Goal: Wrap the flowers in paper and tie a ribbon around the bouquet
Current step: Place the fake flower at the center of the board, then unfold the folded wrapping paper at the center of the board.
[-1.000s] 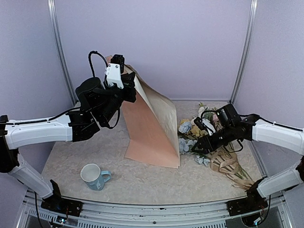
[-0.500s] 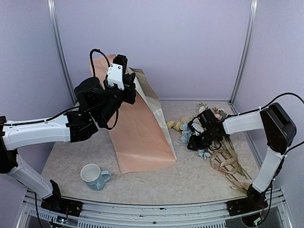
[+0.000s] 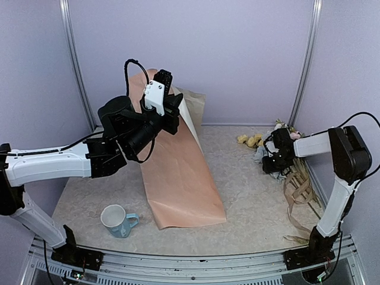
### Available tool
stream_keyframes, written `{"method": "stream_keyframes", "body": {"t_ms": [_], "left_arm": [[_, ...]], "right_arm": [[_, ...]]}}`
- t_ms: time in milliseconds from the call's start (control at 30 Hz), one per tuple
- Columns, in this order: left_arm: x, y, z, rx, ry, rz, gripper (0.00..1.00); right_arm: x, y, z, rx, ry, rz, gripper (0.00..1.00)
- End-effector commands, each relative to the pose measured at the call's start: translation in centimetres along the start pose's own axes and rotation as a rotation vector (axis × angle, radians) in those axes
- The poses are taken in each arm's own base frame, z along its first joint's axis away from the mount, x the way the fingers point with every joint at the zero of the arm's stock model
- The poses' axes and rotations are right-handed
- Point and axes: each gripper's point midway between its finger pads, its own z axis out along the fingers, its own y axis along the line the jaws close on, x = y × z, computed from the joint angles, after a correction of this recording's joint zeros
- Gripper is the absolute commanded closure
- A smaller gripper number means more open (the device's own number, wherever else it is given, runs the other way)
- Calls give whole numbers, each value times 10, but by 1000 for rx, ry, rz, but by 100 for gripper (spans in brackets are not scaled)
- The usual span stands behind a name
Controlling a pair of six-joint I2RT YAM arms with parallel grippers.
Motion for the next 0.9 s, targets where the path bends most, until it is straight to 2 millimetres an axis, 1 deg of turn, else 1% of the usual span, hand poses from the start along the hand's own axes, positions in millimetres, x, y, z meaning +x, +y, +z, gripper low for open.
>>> {"method": "stream_keyframes", "body": {"t_ms": [0, 33, 67, 100, 133, 167, 200, 233, 300, 333, 367, 400, 467, 500, 567, 667, 767, 800, 867], "left_arm": [[-15, -43, -1, 193, -30, 17, 100], [-17, -54, -3, 250, -29, 17, 100], [-20, -65, -5, 308, -26, 20, 100], [-23, -77, -10, 371, -26, 21, 100], [-27, -88, -16, 437, -26, 22, 100], [-33, -96, -25, 496, -38, 22, 100], [-37, -104, -33, 551, -49, 19, 100], [-42, -108, -41, 594, -64, 11, 100], [-53, -114, -57, 683, -98, -20, 100], [-60, -116, -64, 731, -118, -43, 100], [-69, -120, -73, 810, -138, -82, 100], [-80, -124, -80, 869, -162, -112, 100], [-93, -136, -92, 986, -189, -170, 100], [-96, -144, -95, 1040, -189, -190, 100], [-94, -167, -97, 1124, -155, -209, 100], [-91, -202, -98, 1210, -106, -190, 100], [-99, -233, -113, 1309, -116, -151, 100], [-103, -240, -121, 1334, -136, -113, 100], [-116, -251, -140, 1366, -175, -50, 100]], "right_arm": [[-23, 10, -19, -94, -54, -71, 54], [-30, 25, -31, -169, -89, -88, 50], [-44, 45, -56, -269, -158, -118, 41], [-48, 63, -71, -369, -205, -142, 35], [-57, 80, -97, -462, -284, -171, 22], [-64, 96, -127, -549, -374, -203, 3], [-72, 107, -162, -621, -482, -231, 0], [-73, 117, -188, -687, -568, -250, 0], [-70, 133, -224, -792, -700, -273, 0], [-69, 140, -235, -839, -727, -283, 0], [-70, 144, -240, -868, -722, -278, 0], [-70, 145, -240, -880, -685, -258, 0], [-83, 139, -244, -841, -674, -221, 0], [-88, 134, -246, -809, -676, -200, 0], [-97, 124, -252, -738, -697, -171, 0], [-104, 111, -256, -648, -707, -163, 0], [-104, 103, -258, -589, -706, -167, 0], [-104, 99, -261, -564, -711, -163, 0], [-107, 84, -264, -479, -729, -132, 0]]}}
